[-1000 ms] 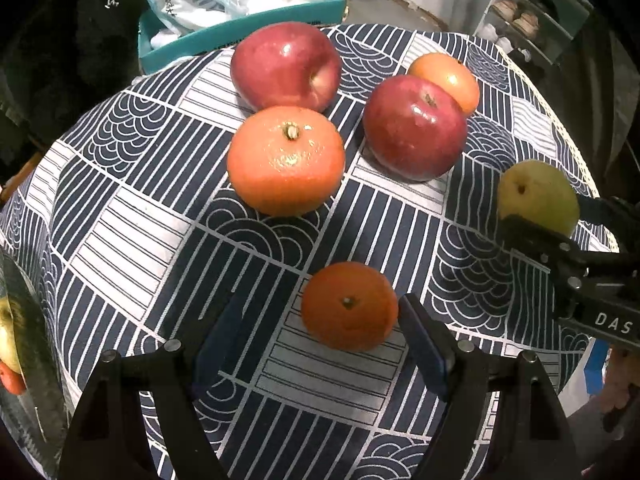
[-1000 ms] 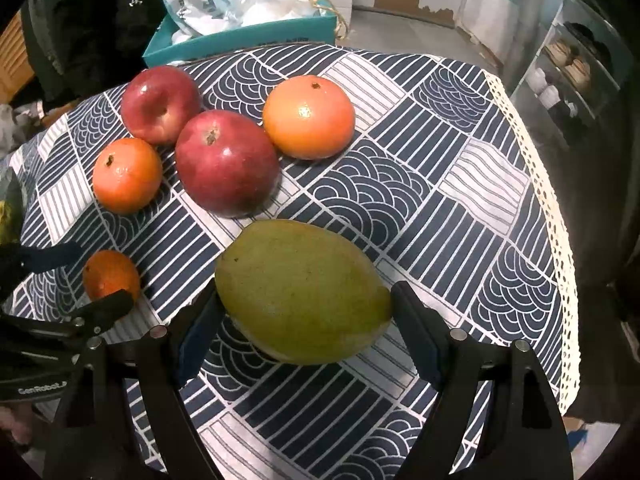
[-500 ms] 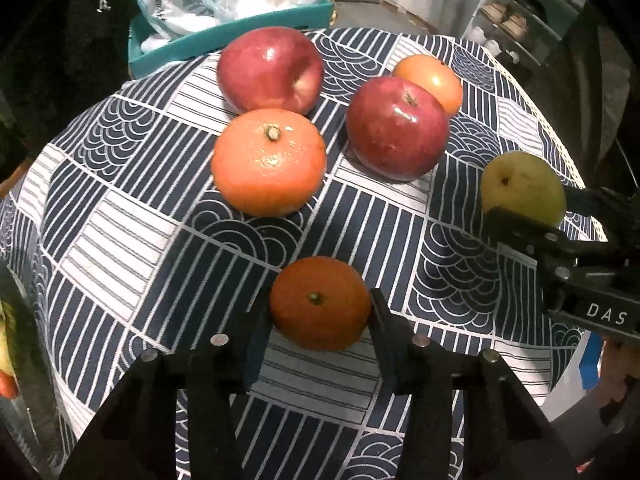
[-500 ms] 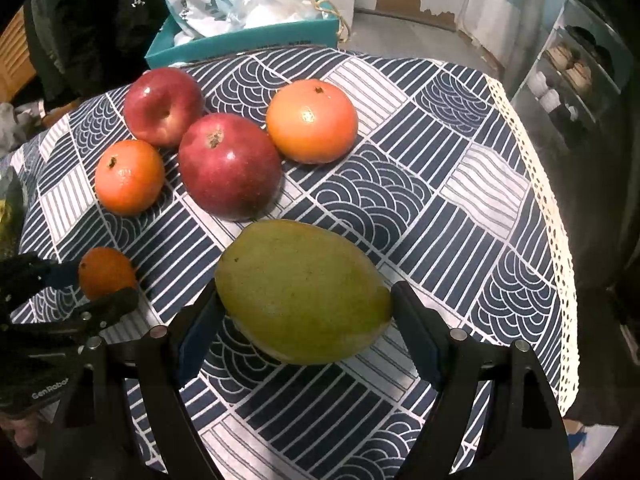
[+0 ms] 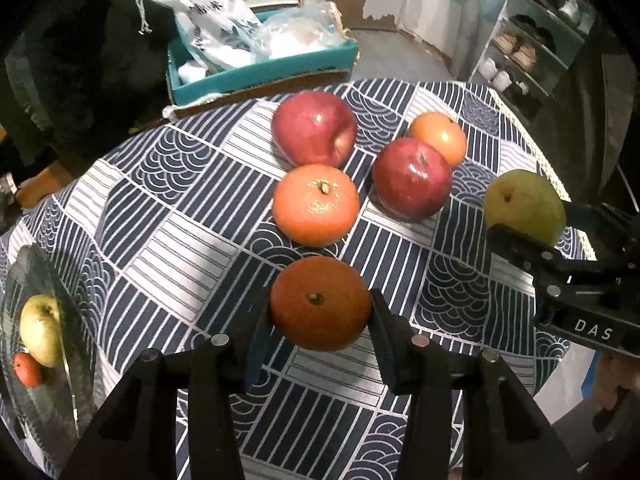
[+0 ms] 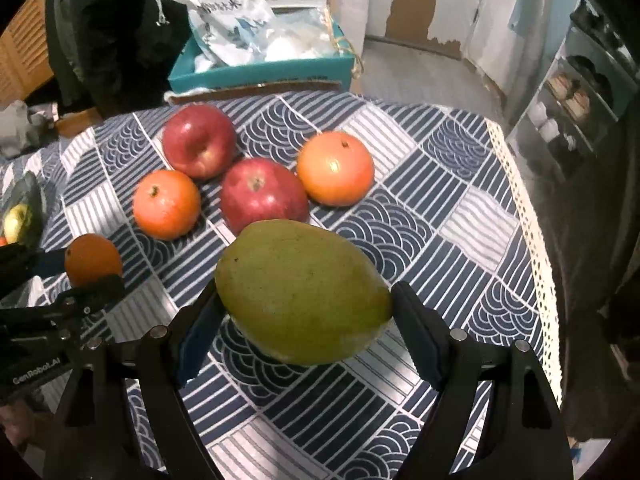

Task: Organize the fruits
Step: 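Grasp and lift the tangerine with the left gripper while the right grasps the mango, then carry the orange in the left gripper while the right carries the mango toward the bowl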

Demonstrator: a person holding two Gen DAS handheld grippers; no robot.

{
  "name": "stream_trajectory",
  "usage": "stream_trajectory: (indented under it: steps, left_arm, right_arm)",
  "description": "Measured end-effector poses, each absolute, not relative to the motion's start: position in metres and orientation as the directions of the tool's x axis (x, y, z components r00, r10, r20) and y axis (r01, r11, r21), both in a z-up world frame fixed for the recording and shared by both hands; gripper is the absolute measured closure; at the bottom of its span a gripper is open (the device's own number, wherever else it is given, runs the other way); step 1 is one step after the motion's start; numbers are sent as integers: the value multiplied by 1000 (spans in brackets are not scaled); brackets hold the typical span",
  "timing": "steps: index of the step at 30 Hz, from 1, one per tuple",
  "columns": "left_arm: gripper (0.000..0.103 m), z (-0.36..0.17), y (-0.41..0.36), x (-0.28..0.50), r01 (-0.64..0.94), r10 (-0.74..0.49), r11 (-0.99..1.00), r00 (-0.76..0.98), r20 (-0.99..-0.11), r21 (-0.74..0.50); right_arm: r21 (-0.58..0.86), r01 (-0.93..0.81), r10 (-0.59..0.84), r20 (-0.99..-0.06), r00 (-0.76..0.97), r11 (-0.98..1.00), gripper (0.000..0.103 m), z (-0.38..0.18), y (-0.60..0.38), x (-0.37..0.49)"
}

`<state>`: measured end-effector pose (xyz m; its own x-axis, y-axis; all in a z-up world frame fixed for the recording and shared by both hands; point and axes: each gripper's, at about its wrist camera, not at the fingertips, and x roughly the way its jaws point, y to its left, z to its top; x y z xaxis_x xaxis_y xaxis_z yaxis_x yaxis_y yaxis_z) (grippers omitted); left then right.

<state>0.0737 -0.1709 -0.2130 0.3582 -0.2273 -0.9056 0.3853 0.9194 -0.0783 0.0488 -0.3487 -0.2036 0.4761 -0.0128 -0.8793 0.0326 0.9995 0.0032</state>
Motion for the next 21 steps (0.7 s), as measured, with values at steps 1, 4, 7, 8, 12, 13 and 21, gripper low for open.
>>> stream_trajectory:
  steps: [1,4,7,8,12,13,21]
  left_arm:
    - [56,-210,-170,73,382,-229,921,364,-903,-79]
    - [56,-200,-166,71,378,-228,923,387,-894,-72]
    - [56,-190,-161,69,370,-230,926,405,-885,-71]
    - [56,-188,-160,69,367,-231,927,409,-883,-73]
    - [56,-176,-153,65,356,-228,932,431,-873,-68]
    - [56,-173,-150,65,353,-230,933,436,-870,-70]
    - [56,-152,-139,59,333,-234,940,471,-851,-74]
  right_arm:
    - [6,31,-10,-876,482,1000,21,-201,-348,48]
    - [12,24,-2,-867,499,1000,21,-192,-345,47]
    - [15,18,4,-859,513,1000,21,-185,-341,45]
    - [17,14,7,-855,518,1000,21,-182,-340,44]
    - [15,1,12,-840,543,1000,21,-170,-334,42]
    - [14,-2,13,-836,549,1000,21,-167,-333,42]
    - [21,-23,31,-812,583,1000,21,-149,-324,38]
